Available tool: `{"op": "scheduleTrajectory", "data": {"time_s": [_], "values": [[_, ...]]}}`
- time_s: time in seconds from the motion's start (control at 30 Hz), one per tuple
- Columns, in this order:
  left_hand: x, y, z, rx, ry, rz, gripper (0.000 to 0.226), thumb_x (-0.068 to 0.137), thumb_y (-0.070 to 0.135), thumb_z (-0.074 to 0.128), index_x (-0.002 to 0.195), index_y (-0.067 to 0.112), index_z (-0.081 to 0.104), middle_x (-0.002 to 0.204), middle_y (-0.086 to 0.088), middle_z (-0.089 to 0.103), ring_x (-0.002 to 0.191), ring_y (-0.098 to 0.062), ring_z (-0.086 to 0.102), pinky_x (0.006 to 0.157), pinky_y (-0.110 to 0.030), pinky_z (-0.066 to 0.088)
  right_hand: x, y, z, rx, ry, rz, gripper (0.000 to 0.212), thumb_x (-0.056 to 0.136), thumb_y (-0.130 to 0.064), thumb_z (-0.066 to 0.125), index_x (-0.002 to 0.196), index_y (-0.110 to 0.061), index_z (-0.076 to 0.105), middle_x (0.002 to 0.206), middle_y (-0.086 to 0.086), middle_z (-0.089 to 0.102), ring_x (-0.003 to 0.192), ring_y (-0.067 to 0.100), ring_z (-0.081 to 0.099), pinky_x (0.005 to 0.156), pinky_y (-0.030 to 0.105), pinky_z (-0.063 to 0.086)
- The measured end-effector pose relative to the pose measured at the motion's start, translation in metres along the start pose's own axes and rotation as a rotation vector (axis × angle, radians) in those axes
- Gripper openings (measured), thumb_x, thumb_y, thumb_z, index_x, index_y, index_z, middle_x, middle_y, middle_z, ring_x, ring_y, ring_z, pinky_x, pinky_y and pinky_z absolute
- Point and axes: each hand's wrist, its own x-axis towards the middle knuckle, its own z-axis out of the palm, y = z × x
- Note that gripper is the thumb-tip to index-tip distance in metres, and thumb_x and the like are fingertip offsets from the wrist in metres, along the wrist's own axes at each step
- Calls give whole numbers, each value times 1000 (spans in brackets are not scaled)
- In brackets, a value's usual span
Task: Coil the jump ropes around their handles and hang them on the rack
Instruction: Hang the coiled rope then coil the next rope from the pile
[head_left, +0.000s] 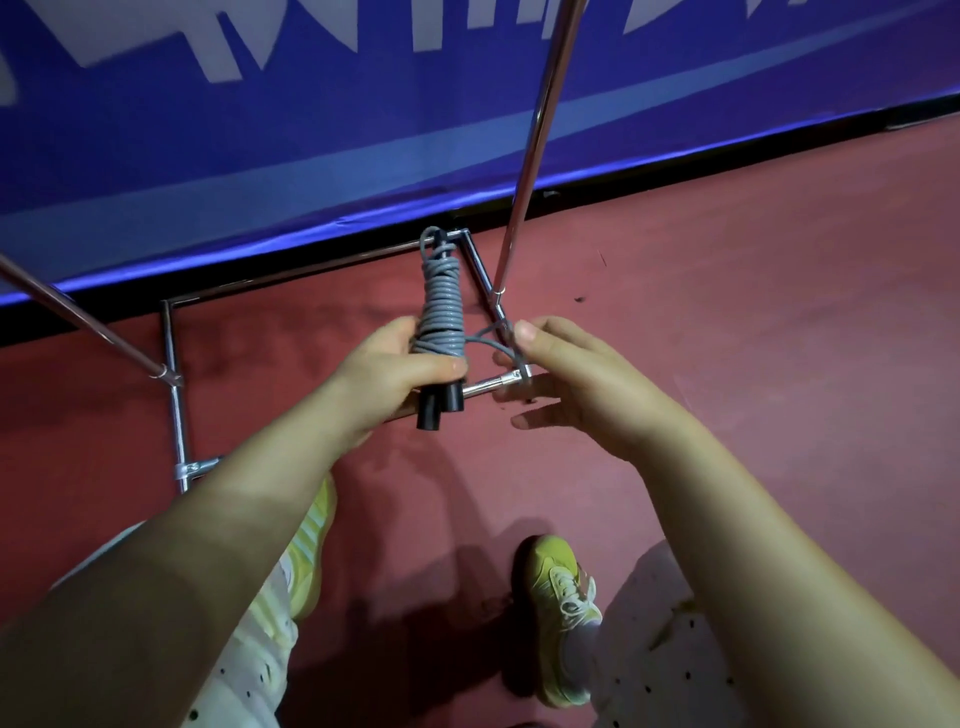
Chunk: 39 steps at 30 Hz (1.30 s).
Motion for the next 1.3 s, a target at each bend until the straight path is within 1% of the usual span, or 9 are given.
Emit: {"op": "scheduleTrajectory", "data": {"time_s": [0.13,0.23,0.33,0.43,0.53,0.7,0.9,1.1,1.3], "values": [[1,0,-1,-77,33,-75,35,61,18,66,94,13,55,75,1,61,59,-5,60,53,-17,49,0,0,-1,-161,107,-216,29,71,-44,63,94,-27,56,94,-13,60,87,2,58,83,23,46],[3,0,-1,-107,39,-95,23,73,9,69,91,14,56,74,0,61,60,-6,60,53,-18,49,1,2,-3,-293,163,-316,19,68,-40,69,81,-30,61,112,-14,55,109,4,56,91,29,46],[4,0,-2,-142,31,-103,27,64,14,66,89,14,57,70,3,63,62,-7,60,56,-21,50,3,7,-2,-416,181,-352,15,72,-34,74,70,-26,62,110,-19,53,101,0,57,88,31,45],[3,-2,-2,-30,35,-115,43,49,24,71,90,15,57,72,1,62,67,-13,57,64,-27,45,8,8,-4,-210,242,-407,17,76,-29,65,70,-14,61,108,-16,58,103,0,57,92,26,42],[2,-6,4,82,8,-112,57,39,36,69,91,15,56,74,-1,61,67,-14,55,65,-28,43,12,5,-2,183,248,-405,11,75,-28,66,67,-21,65,112,-10,65,115,9,57,103,31,39],[2,-7,12,327,-18,-88,66,39,48,70,98,26,52,92,-2,62,80,-17,57,81,-40,50,16,3,5,674,171,-337,8,79,-9,56,86,-5,56,110,8,66,96,21,68,98,38,49],[-3,-6,25,511,33,30,44,71,23,76,105,28,48,77,3,62,52,-9,54,45,-25,44,17,4,6,700,193,-333,26,93,9,41,89,-5,62,92,4,72,88,18,66,89,32,53],[-9,-11,33,667,124,-10,50,72,34,72,110,25,40,88,7,56,75,-19,61,60,-32,51,19,4,21,648,225,-316,25,95,9,40,92,-4,61,92,4,70,91,18,64,94,33,51],[-7,-15,35,177,70,-30,56,56,54,64,103,26,51,95,6,63,90,-12,62,87,-35,49,19,1,21,667,264,-309,23,97,6,40,92,-5,60,96,8,66,96,23,64,98,39,48]]}}
